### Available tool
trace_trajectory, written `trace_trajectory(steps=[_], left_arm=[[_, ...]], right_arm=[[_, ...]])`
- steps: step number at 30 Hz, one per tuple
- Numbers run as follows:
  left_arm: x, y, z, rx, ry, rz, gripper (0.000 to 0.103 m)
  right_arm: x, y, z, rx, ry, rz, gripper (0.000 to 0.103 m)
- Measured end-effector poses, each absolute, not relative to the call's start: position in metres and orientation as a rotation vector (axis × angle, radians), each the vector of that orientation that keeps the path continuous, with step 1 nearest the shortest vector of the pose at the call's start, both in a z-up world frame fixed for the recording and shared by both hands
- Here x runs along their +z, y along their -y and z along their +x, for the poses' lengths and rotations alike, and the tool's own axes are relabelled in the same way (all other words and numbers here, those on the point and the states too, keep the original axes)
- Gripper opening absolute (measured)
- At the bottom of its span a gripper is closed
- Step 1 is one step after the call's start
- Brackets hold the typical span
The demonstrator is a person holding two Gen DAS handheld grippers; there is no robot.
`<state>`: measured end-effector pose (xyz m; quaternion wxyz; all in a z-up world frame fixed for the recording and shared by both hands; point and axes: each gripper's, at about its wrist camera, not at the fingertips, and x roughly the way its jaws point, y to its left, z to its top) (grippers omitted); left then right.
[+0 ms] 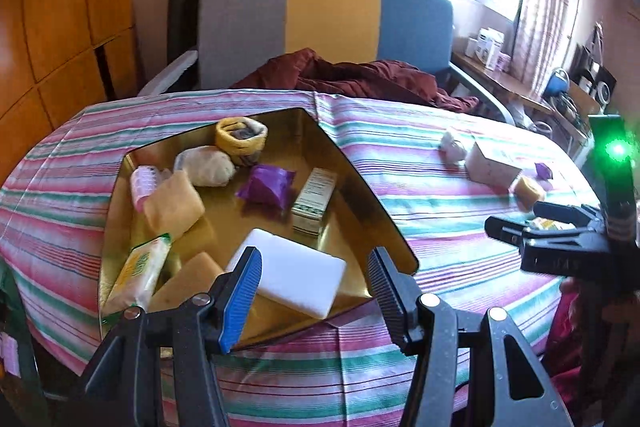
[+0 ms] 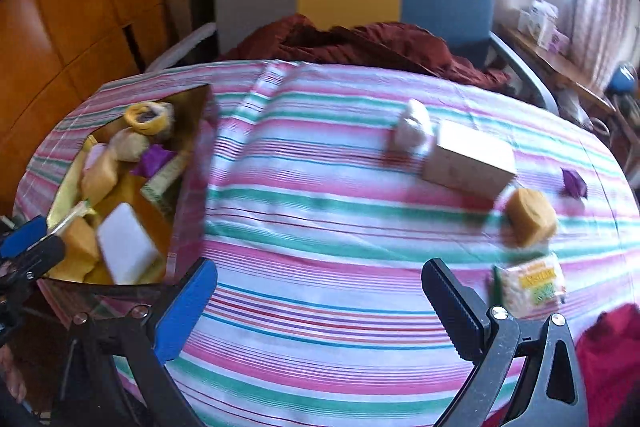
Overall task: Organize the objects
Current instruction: 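Move both tools from the tray back toward the remaining items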
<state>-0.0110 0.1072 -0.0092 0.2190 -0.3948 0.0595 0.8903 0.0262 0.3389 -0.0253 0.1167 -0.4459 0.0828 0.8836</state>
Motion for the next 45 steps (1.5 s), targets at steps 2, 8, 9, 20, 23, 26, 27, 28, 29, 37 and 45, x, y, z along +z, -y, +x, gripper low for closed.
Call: trace_trajectory(steps=[2, 8, 9, 20, 23, 26, 27, 28, 29, 37, 45], left_arm=[[-0.009, -0.111, -0.012, 2.455, -0.170, -1.098, 0.056], [-0.001, -0.126, -0.019, 2.427, -0.172, -1.085, 0.056], [0.000, -0.129, -0.020, 2.426, -0.175, -1.079, 0.056], [0.017, -0.196, -0.041, 2.296, -0.159, -1.053, 0.056], [0.008, -0.217, -0.057, 2.242, -0.126, -1.126, 0.056], [0.002, -0.238, -0.069, 2.225, -0.120, -1.155, 0.056], [0.000, -0.243, -0.073, 2.219, -0.120, -1.163, 0.056], [-0.004, -0.252, -0.080, 2.208, -0.116, -1.185, 0.056], [-0.006, -0.257, -0.084, 2.201, -0.111, -1.196, 0.055], [-0.025, -0.315, -0.130, 2.173, -0.121, -1.237, 0.053], [-0.044, -0.367, -0.173, 2.100, -0.064, -1.293, 0.053]], right_arm=[[-0.026, -0.357, 0.031, 2.556, -0.261, -1.307, 0.103], [-0.008, -0.422, 0.042, 2.460, -0.287, -1.227, 0.103], [-0.004, -0.437, 0.043, 2.434, -0.291, -1.194, 0.103], [-0.031, -0.554, 0.083, 2.096, -0.601, -0.981, 0.103], [-0.028, -0.562, 0.090, 2.105, -0.676, -0.941, 0.103], [-0.029, -0.563, 0.089, 2.108, -0.714, -0.960, 0.103], [-0.030, -0.563, 0.088, 2.115, -0.715, -0.963, 0.103], [-0.030, -0.563, 0.088, 2.122, -0.713, -0.967, 0.103], [-0.030, -0.562, 0.086, 2.130, -0.713, -0.974, 0.103], [-0.028, -0.543, 0.073, 2.238, -0.642, -1.014, 0.103], [-0.030, -0.528, 0.062, 2.295, -0.569, -1.093, 0.103]])
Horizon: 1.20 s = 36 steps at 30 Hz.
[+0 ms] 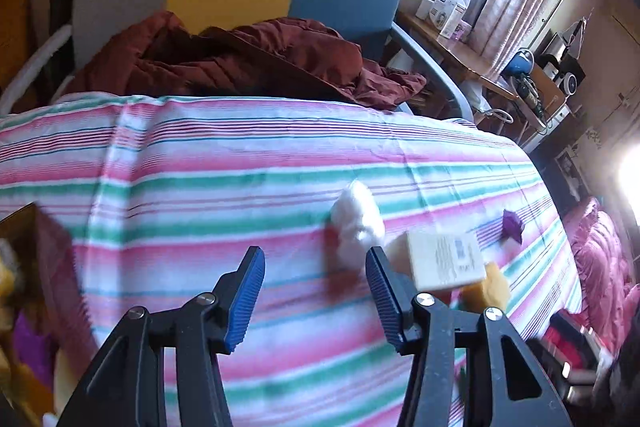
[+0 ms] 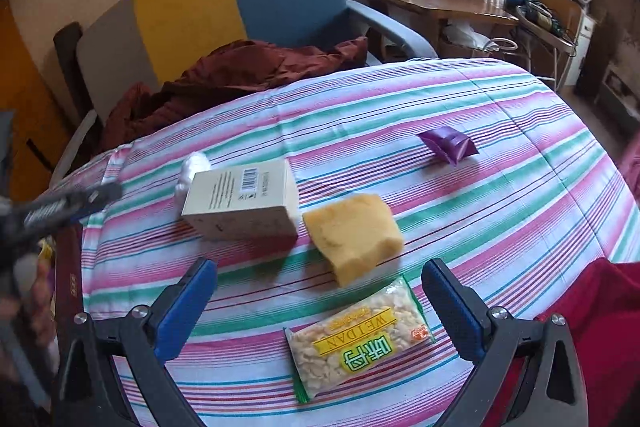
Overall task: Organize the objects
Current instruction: 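Move both tools from the tray back toward the remaining items, then grasp the plastic-wrapped white bundle with the left tool while the right tool grasps the white box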
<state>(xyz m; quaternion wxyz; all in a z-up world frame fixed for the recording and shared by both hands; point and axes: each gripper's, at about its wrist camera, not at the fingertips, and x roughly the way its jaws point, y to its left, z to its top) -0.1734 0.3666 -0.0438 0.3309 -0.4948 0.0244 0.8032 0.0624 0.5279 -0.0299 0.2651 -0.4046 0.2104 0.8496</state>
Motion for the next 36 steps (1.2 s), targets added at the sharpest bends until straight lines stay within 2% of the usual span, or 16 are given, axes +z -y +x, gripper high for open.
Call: trace_trajectory(steps=[7, 13, 16, 21, 23, 28, 36], left_arm=[[-0.062, -0.411, -0.197, 2.050, -0.041, -1.321, 0.053], [-0.080, -0.442, -0.202, 2.043, -0.122, -1.315, 0.052], [-0.097, -0.450, -0.208, 2.021, -0.144, -1.351, 0.041], [-0.112, -0.454, -0.205, 2.043, -0.241, -1.306, 0.037], [-0.112, -0.452, -0.205, 2.039, -0.238, -1.303, 0.037], [-0.110, -0.436, -0.197, 2.062, -0.266, -1.308, 0.028], [-0.108, -0.368, -0.145, 2.107, -0.202, -1.320, 0.028]], right_arm=[[-0.032, -0.526, 0.060, 2.304, -0.568, -1.130, 0.103], [-0.035, -0.527, 0.058, 2.301, -0.573, -1.150, 0.103], [-0.035, -0.525, 0.057, 2.302, -0.568, -1.155, 0.103], [-0.036, -0.526, 0.057, 2.301, -0.568, -1.159, 0.103], [-0.036, -0.526, 0.057, 2.300, -0.570, -1.158, 0.103], [-0.035, -0.527, 0.058, 2.307, -0.586, -1.147, 0.103], [-0.035, -0.525, 0.057, 2.321, -0.598, -1.155, 0.103]])
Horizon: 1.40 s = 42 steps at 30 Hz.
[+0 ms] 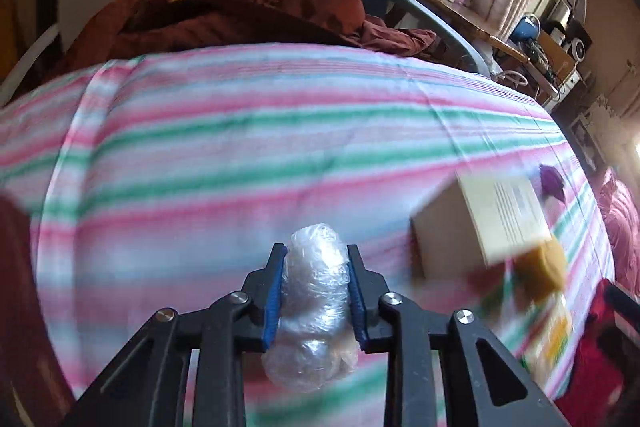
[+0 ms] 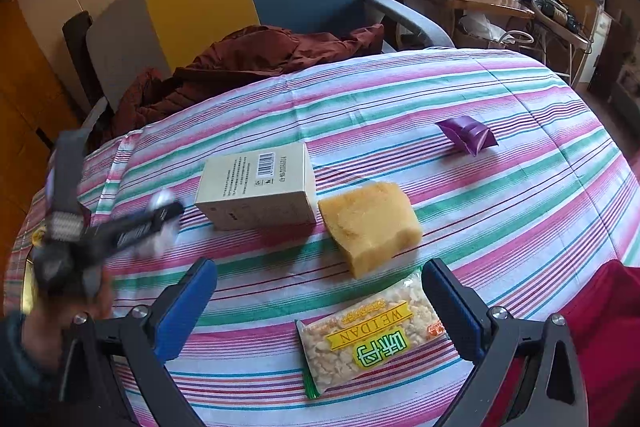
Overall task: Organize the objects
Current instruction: 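Grasp the plastic-wrapped white bundle with the left tool while the right tool grasps the white box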
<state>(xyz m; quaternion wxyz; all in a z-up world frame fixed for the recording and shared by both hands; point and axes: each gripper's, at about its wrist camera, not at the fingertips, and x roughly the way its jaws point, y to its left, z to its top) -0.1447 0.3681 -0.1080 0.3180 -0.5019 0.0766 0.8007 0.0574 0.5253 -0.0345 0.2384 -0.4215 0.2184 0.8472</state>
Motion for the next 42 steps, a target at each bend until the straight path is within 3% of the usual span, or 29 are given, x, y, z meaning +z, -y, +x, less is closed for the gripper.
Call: trace_trajectory(steps=[7, 26, 36, 42], left_arm=[[-0.111, -0.340, -0.084, 2.177, -0.285, -1.179, 0.028], [-0.115, -0.340, -0.080, 2.213, -0.283, -1.106, 0.030], [-0.115, -0.339, -0.078, 2.217, -0.283, -1.098, 0.031], [-0.116, -0.339, -0.078, 2.215, -0.279, -1.099, 0.032]], right_arm=[[-0.037, -0.521, 0.055, 2.323, -0.581, -1.174, 0.103], [-0.053, -0.515, 0.043, 2.310, -0.539, -1.320, 0.103], [-0.035, -0.494, -0.020, 2.520, 0.104, -1.580, 0.103], [-0.053, -0.509, -0.067, 2.473, 0.388, -1.802, 0.103]])
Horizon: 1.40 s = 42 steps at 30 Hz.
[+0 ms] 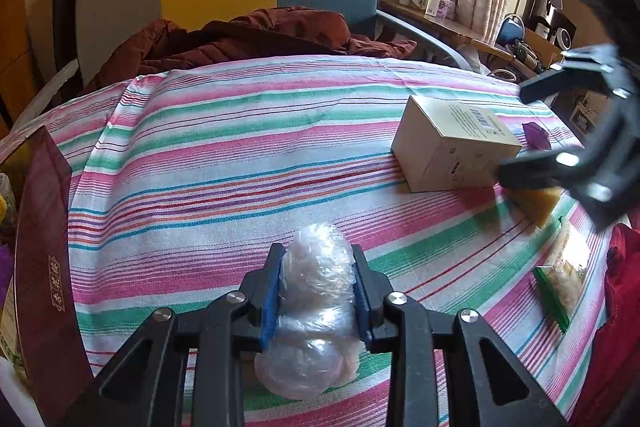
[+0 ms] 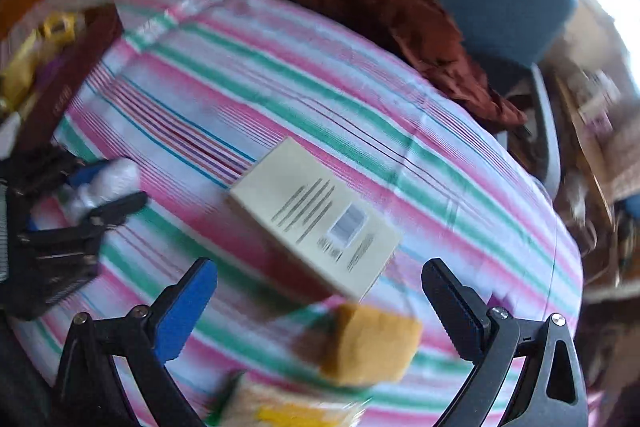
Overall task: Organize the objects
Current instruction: 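Grasp the plastic-wrapped white bundle with the left tool while the right tool grasps the white box, then carry the wrapped bundle and white box over the gold tray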
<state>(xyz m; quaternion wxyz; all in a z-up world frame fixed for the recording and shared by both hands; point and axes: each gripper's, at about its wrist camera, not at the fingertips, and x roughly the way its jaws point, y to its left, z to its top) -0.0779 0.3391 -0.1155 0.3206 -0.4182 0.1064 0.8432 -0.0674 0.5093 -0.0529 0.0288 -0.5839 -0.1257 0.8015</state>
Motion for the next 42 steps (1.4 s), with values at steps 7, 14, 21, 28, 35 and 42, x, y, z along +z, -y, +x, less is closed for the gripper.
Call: trace_trajectory(steps=[7, 14, 21, 28, 35, 42], left_arm=[[-0.116, -0.338, -0.079, 2.211, -0.272, -1.099, 0.032], [-0.116, -0.338, -0.080, 2.209, -0.269, -1.096, 0.032], [-0.116, -0.336, -0.081, 2.204, -0.249, -1.094, 0.032], [-0.113, -0.335, -0.079, 2.205, -0.255, -1.112, 0.030], [-0.095, -0.316, -0.054, 2.186, -0.254, -1.106, 0.028], [-0.054, -0.283, -0.032, 2.220, -0.225, -1.042, 0.028]], right_arm=[[-0.084, -0.516, -0.106, 2.428, 0.418, -1.932, 0.103], [-0.096, -0.503, -0.094, 2.460, 0.231, -1.882, 0.050], [-0.096, -0.481, -0.050, 2.425, -0.096, -1.820, 0.050], [-0.099, -0.468, -0.021, 2.428, -0.268, -1.689, 0.051], [-0.097, -0.459, -0.019, 2.452, -0.225, -1.654, 0.051], [-0.101, -0.458, -0.023, 2.444, -0.179, -1.626, 0.051]])
